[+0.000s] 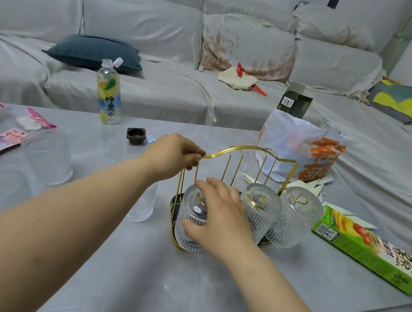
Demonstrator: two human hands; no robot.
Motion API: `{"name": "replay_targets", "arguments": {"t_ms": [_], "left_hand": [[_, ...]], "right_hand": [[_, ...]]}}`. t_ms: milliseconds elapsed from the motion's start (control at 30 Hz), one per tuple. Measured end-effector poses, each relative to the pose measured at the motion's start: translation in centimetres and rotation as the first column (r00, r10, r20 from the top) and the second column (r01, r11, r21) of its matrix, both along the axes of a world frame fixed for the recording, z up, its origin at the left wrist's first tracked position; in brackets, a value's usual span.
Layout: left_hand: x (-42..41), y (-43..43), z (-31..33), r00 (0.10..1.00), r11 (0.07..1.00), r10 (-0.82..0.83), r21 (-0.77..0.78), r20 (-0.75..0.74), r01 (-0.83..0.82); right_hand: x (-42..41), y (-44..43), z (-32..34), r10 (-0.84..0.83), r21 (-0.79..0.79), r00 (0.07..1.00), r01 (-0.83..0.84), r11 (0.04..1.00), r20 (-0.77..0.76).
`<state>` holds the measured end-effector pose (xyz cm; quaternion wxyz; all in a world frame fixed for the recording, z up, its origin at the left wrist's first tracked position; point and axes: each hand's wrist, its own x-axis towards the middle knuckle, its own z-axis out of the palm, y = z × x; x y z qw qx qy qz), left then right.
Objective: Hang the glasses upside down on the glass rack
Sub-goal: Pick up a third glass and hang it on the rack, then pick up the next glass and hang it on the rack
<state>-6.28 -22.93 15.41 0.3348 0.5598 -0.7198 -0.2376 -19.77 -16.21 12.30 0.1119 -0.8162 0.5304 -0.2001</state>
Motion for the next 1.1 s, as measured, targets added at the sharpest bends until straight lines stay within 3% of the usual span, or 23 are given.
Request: {"name": "replay_targets", "arguments": {"t_ms": [300,467,633,733,867,967,1100], "left_hand": [[-0.2,1.7,-1.2,0.997,0.997,0.069,-0.038,0.041,-0.067],[2.3,5.2,-3.6,0.966,0.962,0.245,-0.105,-0.083,-0.253],[6.8,10.3,-8.2,0.923,0.916,0.378,-0.111,-0.075,-0.384],[9.3,12.7,-11.0,0.893,0.892,0.451,-0.034,0.011,-0.45],[12.3,14.5,-13.3,0.841,0.869,0.451,0.068,0.3,-0.491],[13.1,14.8,-13.9,0.818,0.878,0.41,0.069,0.403,-0.474],[13.0,14.7,-14.2,0.805,0.894,0.387,0.033,0.45,-0.448]], "right_hand": [[-0.8,1.3,0.0,-0.01,-0.095,0.995,0.02,0.995,0.103],[-0.4,3.2,-0.2,-0.014,-0.313,0.975,0.085,0.946,0.222],[2.4,5.6,-2.3,0.156,-0.385,0.921,-0.008,0.923,0.356],[5.0,6.6,-4.4,0.229,-0.264,0.888,-0.128,0.956,0.398],[7.9,6.2,-7.9,0.177,0.055,0.923,-0.207,0.977,0.342],[8.9,4.7,-10.0,0.066,0.216,0.957,-0.13,0.968,0.283],[10.2,1.9,-11.1,-0.069,0.27,0.951,-0.016,0.963,0.303]]}}
